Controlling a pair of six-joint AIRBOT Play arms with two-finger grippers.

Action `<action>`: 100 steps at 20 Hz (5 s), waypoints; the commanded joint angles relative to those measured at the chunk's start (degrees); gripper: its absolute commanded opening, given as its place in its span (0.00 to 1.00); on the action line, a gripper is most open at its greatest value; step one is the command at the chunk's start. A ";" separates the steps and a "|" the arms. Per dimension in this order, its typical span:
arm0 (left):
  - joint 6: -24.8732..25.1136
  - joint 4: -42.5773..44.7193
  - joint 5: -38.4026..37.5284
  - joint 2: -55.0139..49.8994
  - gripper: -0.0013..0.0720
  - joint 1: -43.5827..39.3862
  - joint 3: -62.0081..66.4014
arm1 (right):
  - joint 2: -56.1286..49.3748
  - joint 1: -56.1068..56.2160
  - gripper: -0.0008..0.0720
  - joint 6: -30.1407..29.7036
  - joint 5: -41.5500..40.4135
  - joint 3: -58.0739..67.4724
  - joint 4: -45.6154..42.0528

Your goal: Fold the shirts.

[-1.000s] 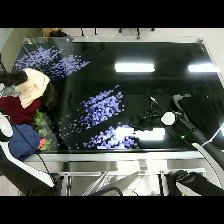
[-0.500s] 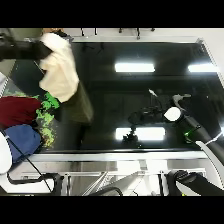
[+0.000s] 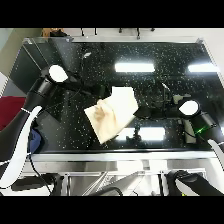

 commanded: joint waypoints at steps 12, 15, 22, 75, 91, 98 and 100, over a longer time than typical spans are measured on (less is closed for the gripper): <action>0.31 -3.34 6.93 10.56 0.95 16.02 -38.03 | -16.65 -16.46 0.77 -29.11 2.40 3.10 15.39; 2.32 -8.50 16.28 10.56 0.95 13.33 -41.51 | -23.58 -16.06 0.77 -33.97 -1.68 4.11 18.23; 2.27 -8.44 18.01 1.44 0.66 7.61 -36.28 | -39.10 -14.95 0.77 -36.46 -3.76 15.61 19.04; 4.26 -8.11 10.60 -1.36 0.04 17.40 -10.38 | -46.80 -5.53 0.04 -43.54 4.39 41.44 36.17; 1.88 1.49 8.83 37.03 0.04 17.40 22.43 | -6.56 -12.35 0.04 -35.34 10.40 66.36 10.60; 1.88 -1.90 4.83 27.61 0.04 16.94 5.97 | -24.55 -9.70 0.04 -34.25 16.87 66.36 21.57; 2.58 -1.81 5.07 22.86 0.04 17.00 1.22 | -33.16 -6.64 0.04 -34.10 18.18 66.36 21.57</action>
